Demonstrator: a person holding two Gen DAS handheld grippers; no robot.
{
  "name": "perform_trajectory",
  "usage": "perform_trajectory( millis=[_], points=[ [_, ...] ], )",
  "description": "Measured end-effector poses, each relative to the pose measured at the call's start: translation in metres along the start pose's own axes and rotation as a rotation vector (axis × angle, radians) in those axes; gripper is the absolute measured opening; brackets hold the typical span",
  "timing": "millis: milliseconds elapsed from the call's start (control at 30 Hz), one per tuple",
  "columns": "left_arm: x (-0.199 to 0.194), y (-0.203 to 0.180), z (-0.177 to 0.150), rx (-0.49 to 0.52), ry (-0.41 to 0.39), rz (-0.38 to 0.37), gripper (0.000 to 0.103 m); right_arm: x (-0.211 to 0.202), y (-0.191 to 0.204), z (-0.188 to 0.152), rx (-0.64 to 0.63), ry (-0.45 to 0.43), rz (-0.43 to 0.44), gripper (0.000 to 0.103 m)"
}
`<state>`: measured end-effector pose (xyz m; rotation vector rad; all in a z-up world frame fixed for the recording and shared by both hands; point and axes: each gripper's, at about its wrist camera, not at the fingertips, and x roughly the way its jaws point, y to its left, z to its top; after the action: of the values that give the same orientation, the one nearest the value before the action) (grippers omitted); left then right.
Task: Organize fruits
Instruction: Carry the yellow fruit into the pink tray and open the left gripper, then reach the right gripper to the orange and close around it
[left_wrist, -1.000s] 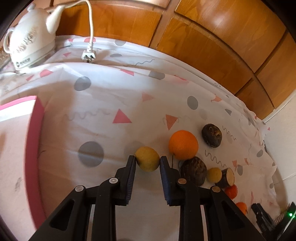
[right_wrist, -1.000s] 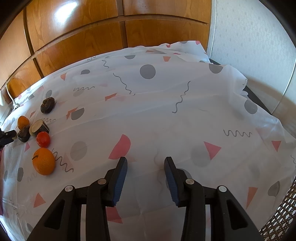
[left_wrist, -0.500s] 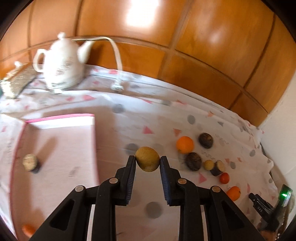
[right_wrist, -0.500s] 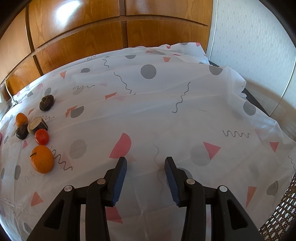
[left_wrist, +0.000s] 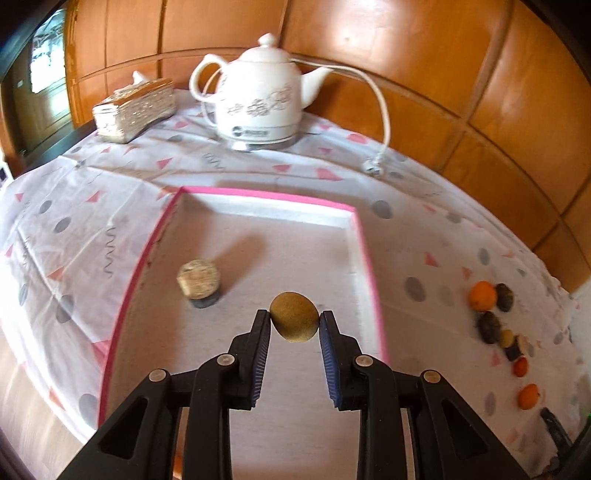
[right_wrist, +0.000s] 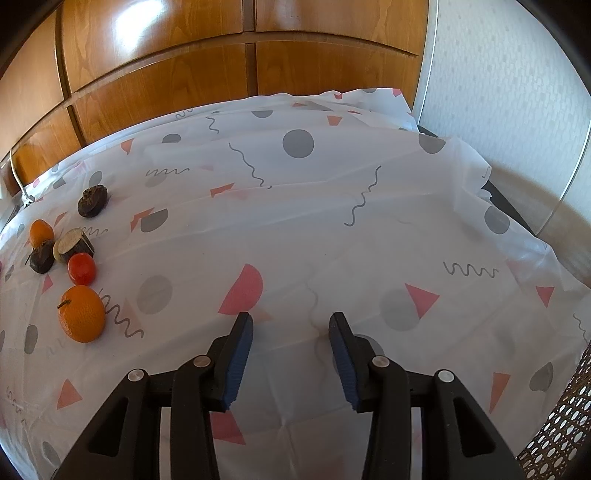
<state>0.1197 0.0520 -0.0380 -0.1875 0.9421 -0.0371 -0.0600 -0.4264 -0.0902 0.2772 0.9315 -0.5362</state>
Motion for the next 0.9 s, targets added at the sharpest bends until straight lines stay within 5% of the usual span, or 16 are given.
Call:
perform_trajectory(
  millis=[467,900],
  points=[
    [0.0,0.017,-0.018,-0.052,0.011,0.041,0.035,0.001,0.002,0.001,-0.004,-0.003,-0.013,0.044],
    [-0.033,0.016,-0.044,-0.037,-0.02,0.039,0.056,0.001,0.002,0.0,-0.01,-0.001,-0.019,0.044]
  ],
)
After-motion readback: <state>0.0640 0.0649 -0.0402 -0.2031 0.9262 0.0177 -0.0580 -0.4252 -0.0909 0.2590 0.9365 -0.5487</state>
